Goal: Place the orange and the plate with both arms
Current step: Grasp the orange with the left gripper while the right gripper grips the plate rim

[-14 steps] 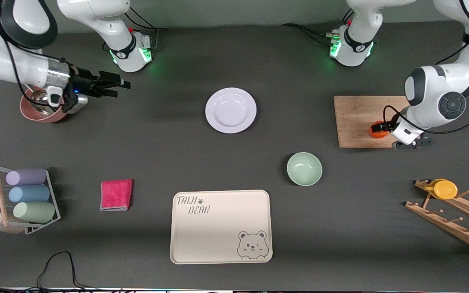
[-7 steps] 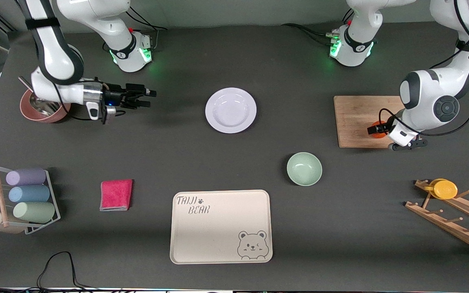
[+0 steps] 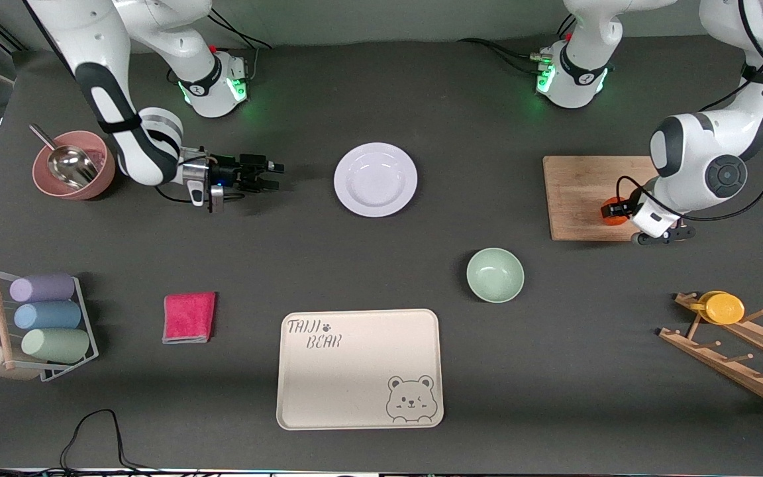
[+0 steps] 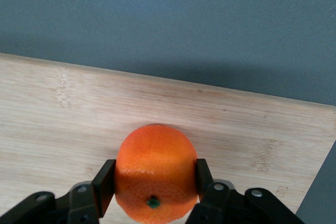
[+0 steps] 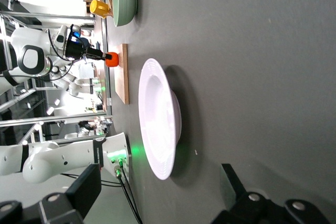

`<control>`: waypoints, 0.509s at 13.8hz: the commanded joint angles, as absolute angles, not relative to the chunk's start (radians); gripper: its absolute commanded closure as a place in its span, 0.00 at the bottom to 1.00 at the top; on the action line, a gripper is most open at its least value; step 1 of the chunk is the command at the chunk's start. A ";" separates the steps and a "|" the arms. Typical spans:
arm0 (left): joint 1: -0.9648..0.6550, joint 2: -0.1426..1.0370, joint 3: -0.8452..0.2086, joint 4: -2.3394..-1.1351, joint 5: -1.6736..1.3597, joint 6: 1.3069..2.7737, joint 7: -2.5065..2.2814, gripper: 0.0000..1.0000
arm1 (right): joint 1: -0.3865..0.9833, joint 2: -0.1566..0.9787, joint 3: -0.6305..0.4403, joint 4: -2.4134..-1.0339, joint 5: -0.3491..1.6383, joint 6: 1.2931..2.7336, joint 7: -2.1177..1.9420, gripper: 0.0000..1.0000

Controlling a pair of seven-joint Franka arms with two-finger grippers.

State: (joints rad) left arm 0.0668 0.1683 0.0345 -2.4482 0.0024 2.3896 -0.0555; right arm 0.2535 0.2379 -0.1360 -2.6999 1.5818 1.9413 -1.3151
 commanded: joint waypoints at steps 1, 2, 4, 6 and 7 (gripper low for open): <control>0.069 0.114 0.034 -2.439 -0.018 2.343 -0.026 1.00 | 0.276 0.305 -0.144 -2.688 1.635 1.901 -1.362 0.00; 0.066 0.088 0.032 -2.413 -0.018 2.292 -0.028 1.00 | 0.276 0.320 -0.144 -2.688 1.637 1.899 -1.390 0.00; 0.063 0.054 0.031 -2.314 -0.017 2.144 -0.031 1.00 | 0.276 0.354 -0.143 -2.688 1.672 1.898 -1.443 0.00; 0.061 0.051 0.031 -2.167 -0.011 1.966 -0.034 1.00 | 0.276 0.365 -0.143 -2.688 1.674 1.898 -1.447 0.00; 0.061 0.052 0.031 -2.082 -0.005 1.875 -0.034 1.00 | 0.276 0.374 -0.143 -2.688 1.674 1.898 -1.445 0.00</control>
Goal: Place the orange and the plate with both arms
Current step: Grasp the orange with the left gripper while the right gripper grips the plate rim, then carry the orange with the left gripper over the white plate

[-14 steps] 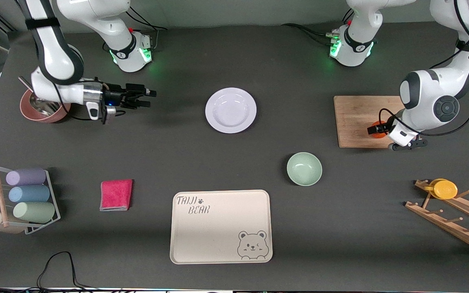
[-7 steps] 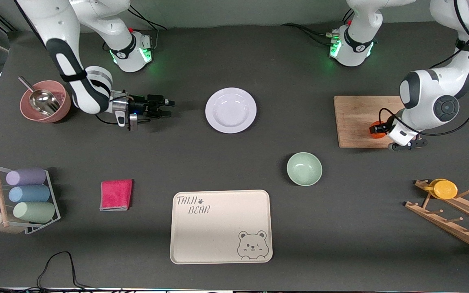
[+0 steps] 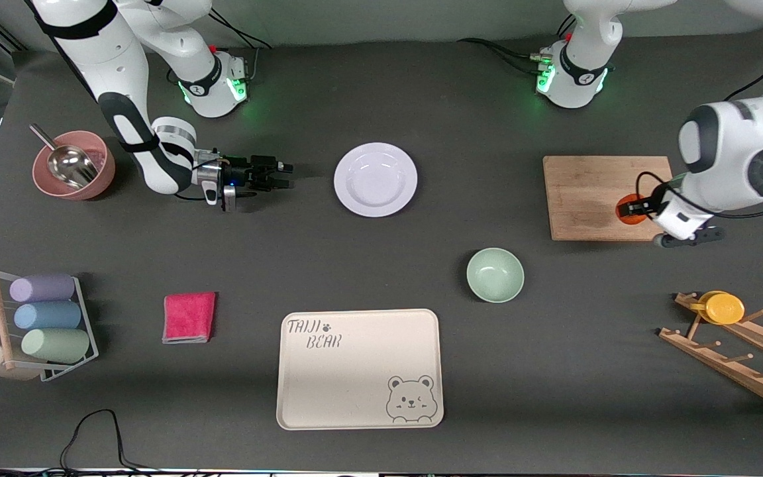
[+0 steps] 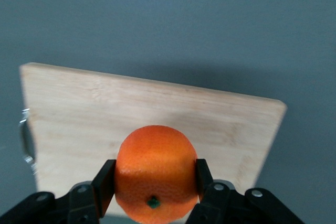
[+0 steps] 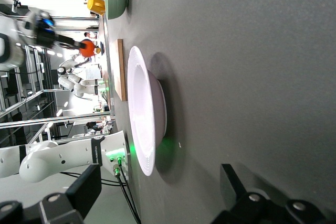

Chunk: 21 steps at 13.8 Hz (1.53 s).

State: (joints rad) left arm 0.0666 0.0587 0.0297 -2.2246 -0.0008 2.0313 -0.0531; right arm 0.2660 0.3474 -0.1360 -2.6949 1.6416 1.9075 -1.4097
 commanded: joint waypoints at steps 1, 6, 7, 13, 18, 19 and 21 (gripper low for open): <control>0.061 0.052 0.032 -2.000 0.001 1.793 -0.034 1.00 | 0.276 0.379 -0.143 -2.686 1.672 1.898 -1.439 0.00; 0.058 0.061 0.025 -1.683 0.025 1.485 -0.023 1.00 | 0.276 0.385 -0.143 -2.686 1.672 1.898 -1.433 0.10; 0.055 0.064 0.022 -1.640 0.025 1.442 -0.023 1.00 | 0.276 0.390 -0.143 -2.684 1.672 1.898 -1.434 0.19; 0.020 0.067 -0.106 -1.618 -0.009 1.439 -0.203 1.00 | 0.276 0.397 -0.144 -2.683 1.674 1.898 -1.437 0.50; -0.086 0.130 -0.290 -1.624 -0.089 1.566 -0.616 1.00 | 0.276 0.397 -0.144 -2.683 1.674 1.898 -1.443 0.63; -0.113 0.153 -0.331 -1.624 -0.095 1.607 -0.715 1.00 | 0.275 0.397 -0.144 -2.683 1.672 1.898 -1.447 0.63; -0.173 0.202 -0.397 -1.624 -0.095 1.685 -0.854 1.00 | 0.276 0.399 -0.144 -2.683 1.674 1.898 -1.450 0.63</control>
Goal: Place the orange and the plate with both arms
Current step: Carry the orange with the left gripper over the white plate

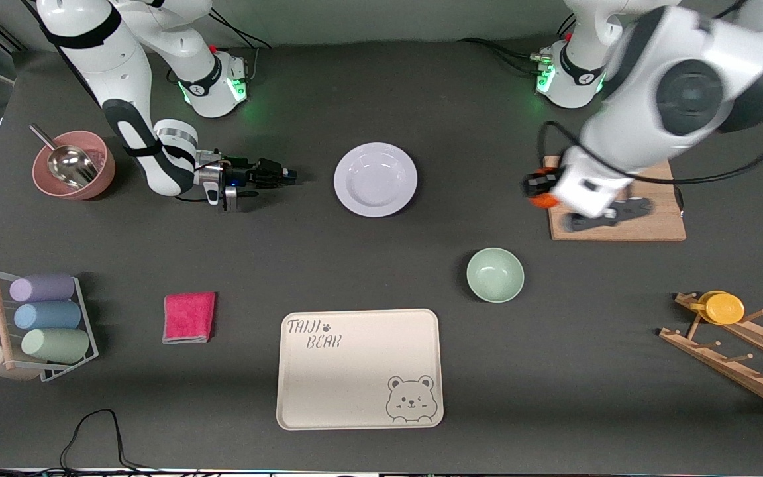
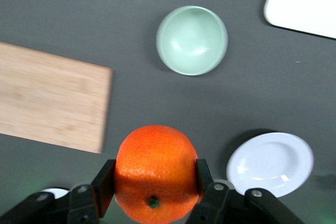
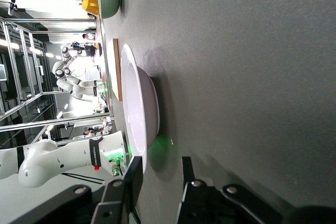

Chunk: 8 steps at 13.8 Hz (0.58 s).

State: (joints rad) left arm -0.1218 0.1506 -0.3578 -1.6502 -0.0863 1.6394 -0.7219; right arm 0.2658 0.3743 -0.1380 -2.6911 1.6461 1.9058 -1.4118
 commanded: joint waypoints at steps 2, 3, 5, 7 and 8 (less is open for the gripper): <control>-0.262 0.273 -0.403 -1.626 -0.089 1.768 -0.969 1.00 | 0.276 0.400 -0.144 -2.683 1.674 1.899 -1.456 0.63; -0.315 0.302 -0.403 -1.626 -0.080 1.810 -1.039 1.00 | 0.276 0.408 -0.144 -2.683 1.672 1.898 -1.457 0.63; -0.388 0.360 -0.403 -1.634 -0.080 1.892 -1.136 1.00 | 0.275 0.429 -0.144 -2.678 1.675 1.898 -1.499 0.63; -0.451 0.397 -0.403 -1.684 -0.078 2.020 -1.187 1.00 | 0.275 0.434 -0.144 -2.677 1.677 1.898 -1.500 0.63; -0.483 0.422 -0.403 -1.707 -0.078 2.087 -1.199 1.00 | 0.275 0.436 -0.144 -2.677 1.677 1.898 -1.500 0.63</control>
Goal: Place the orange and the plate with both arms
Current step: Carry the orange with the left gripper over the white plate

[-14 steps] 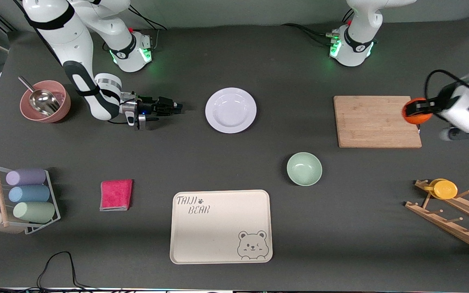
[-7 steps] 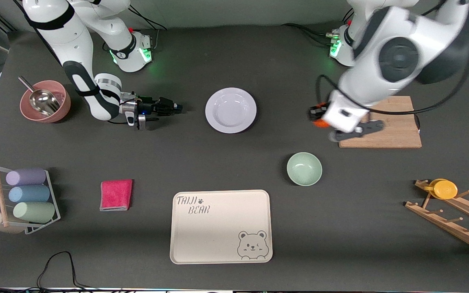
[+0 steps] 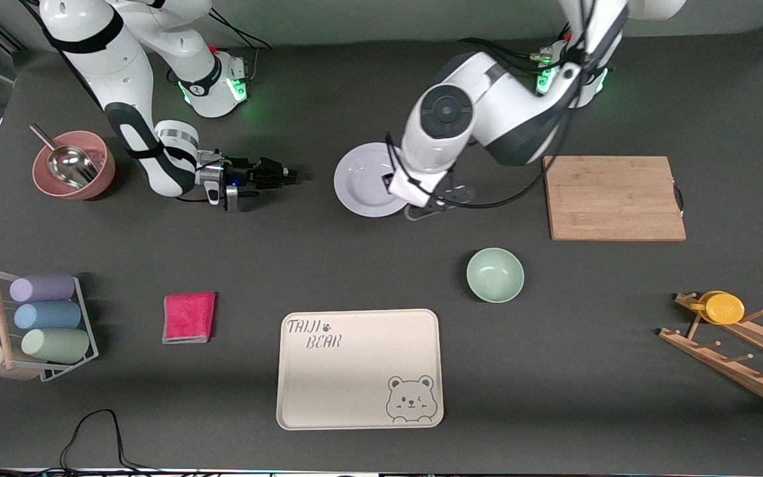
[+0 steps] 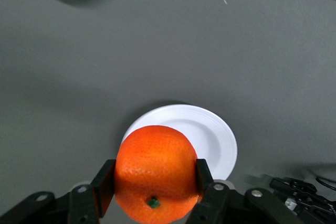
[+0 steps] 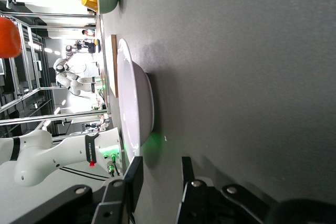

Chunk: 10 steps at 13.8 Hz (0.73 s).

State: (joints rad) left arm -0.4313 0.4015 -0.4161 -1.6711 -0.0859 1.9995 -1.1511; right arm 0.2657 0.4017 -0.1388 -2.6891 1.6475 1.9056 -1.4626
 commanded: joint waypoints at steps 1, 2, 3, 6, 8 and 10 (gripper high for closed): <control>-0.504 0.445 -0.402 -1.724 -0.077 2.135 -1.207 1.00 | 0.275 0.436 -0.144 -2.677 1.677 1.898 -1.502 0.63; -0.524 0.460 -0.402 -1.744 -0.065 2.182 -1.210 1.00 | 0.275 0.436 -0.144 -2.677 1.677 1.898 -1.508 0.63; -0.547 0.483 -0.402 -1.778 -0.045 2.241 -1.227 1.00 | 0.275 0.437 -0.144 -2.677 1.677 1.898 -1.508 0.63; -0.593 0.558 -0.400 -1.819 0.017 2.359 -1.288 1.00 | 0.275 0.442 -0.143 -2.675 1.677 1.898 -1.509 0.63; -0.607 0.595 -0.400 -1.821 0.031 2.407 -1.324 1.00 | 0.275 0.442 -0.144 -2.675 1.678 1.898 -1.509 0.63; -0.618 0.629 -0.399 -1.821 0.057 2.443 -1.353 1.00 | 0.275 0.442 -0.143 -2.675 1.678 1.898 -1.509 0.63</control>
State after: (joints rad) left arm -0.5951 0.6157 -0.4143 -1.8250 0.0235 2.4137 -1.3022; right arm 0.2657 0.4123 -0.1388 -2.6821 1.6490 1.9054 -1.4730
